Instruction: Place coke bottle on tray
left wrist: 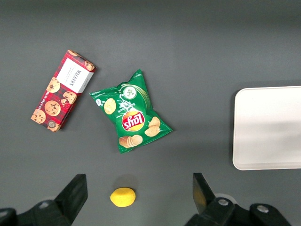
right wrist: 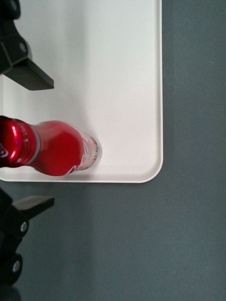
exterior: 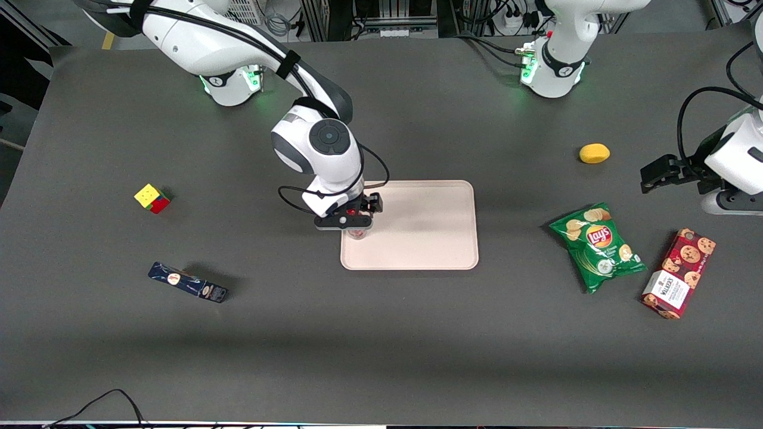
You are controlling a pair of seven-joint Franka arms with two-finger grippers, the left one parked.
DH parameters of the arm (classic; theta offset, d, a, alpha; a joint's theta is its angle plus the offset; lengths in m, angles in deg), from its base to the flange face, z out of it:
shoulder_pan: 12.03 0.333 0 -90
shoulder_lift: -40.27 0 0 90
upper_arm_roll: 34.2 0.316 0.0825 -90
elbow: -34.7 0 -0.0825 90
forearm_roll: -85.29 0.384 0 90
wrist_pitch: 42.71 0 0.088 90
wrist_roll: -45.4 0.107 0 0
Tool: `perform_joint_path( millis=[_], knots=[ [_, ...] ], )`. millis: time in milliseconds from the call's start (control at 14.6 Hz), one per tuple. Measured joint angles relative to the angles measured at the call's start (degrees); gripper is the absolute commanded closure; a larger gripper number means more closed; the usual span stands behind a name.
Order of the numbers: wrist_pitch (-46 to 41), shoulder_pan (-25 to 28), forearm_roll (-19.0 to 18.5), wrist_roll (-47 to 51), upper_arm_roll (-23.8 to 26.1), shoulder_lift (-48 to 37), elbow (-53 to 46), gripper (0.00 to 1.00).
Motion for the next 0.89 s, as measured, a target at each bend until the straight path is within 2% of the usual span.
perform_joint_path(
  millis=[412, 618, 755, 892],
  knots=[
    [-0.2, 0.0, 0.0, 0.0, 0.0, -0.2, -1.1, 0.0],
    [-8.6, -0.1, 0.0, -4.2, 0.4, -2.6, -5.8, 0.0],
    [-16.5, -0.5, 4.3, -12.1, 0.2, -5.8, -10.4, 0.0],
    [-22.1, -1.2, 9.1, -19.7, -2.6, -10.8, -13.9, 0.0]
  ],
)
